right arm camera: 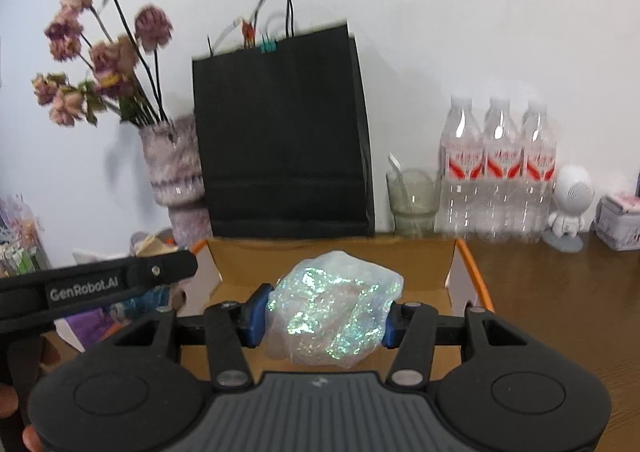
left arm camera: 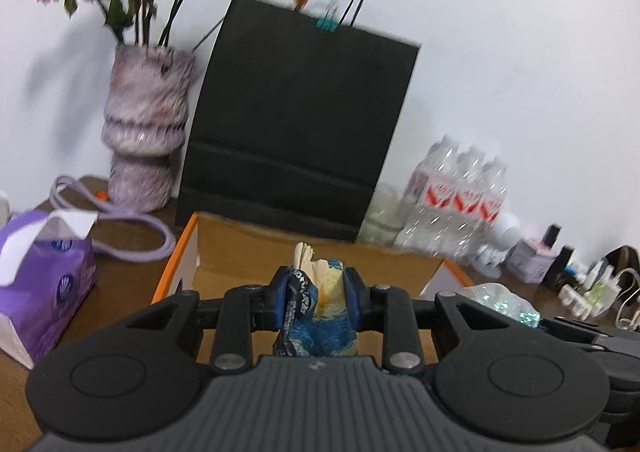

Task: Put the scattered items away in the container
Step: 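Carry both held items into the cardboard box and open both tools, then move both tools back from the box toward the remaining items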

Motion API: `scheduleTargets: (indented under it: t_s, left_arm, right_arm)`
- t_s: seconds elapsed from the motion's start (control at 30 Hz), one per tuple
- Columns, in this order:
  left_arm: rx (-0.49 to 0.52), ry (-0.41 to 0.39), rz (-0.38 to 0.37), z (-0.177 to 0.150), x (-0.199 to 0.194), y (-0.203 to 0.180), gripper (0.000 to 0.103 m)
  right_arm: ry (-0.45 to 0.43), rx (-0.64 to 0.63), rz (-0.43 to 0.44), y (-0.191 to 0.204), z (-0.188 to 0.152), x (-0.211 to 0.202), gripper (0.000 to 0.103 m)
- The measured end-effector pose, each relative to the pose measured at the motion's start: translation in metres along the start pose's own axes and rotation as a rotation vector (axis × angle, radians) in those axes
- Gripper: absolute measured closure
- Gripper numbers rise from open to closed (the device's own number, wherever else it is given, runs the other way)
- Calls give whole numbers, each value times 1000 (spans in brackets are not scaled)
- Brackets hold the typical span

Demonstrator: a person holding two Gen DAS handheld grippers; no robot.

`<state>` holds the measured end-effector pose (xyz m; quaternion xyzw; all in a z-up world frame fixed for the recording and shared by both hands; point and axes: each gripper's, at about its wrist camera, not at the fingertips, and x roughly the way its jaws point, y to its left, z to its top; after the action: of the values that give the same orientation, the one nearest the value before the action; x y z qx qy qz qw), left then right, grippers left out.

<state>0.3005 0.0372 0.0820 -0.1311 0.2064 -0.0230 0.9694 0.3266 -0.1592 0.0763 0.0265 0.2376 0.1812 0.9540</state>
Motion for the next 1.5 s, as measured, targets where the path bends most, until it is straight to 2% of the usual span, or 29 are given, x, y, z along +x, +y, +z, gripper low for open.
scheduleTargets:
  t_s: [0.13, 0.63, 0.7, 0.73, 0.77, 0.8, 0.87, 1.1, 1.5]
  left_arm:
    - [1, 34, 25, -7, 9, 4, 74]
    - [18, 82, 29, -13, 15, 1, 72]
    - [23, 89, 31, -14, 15, 0, 62]
    - [25, 97, 33, -13, 15, -1, 43]
    - [16, 104, 68, -13, 16, -1, 13]
    - [13, 108, 89, -12, 16, -1, 0]
    - [18, 99, 101, -10, 14, -1, 0]
    - [54, 98, 89, -12, 11, -10, 0]
    - [58, 98, 82, -13, 10, -12, 0]
  right_arm:
    - [42, -14, -1, 2, -9, 12, 53]
    - [74, -27, -27, 2, -13, 14, 51]
    - [76, -26, -32, 1, -13, 14, 46]
    - [79, -29, -34, 1, -12, 14, 45]
    - [85, -34, -37, 1, -12, 14, 35]
    - [93, -43, -49, 1, -12, 14, 23]
    - [108, -75, -90, 2, -11, 15, 0]
    - [105, -89, -88, 3, -8, 11, 0]
    - [110, -86, -99, 2, -8, 11, 0]
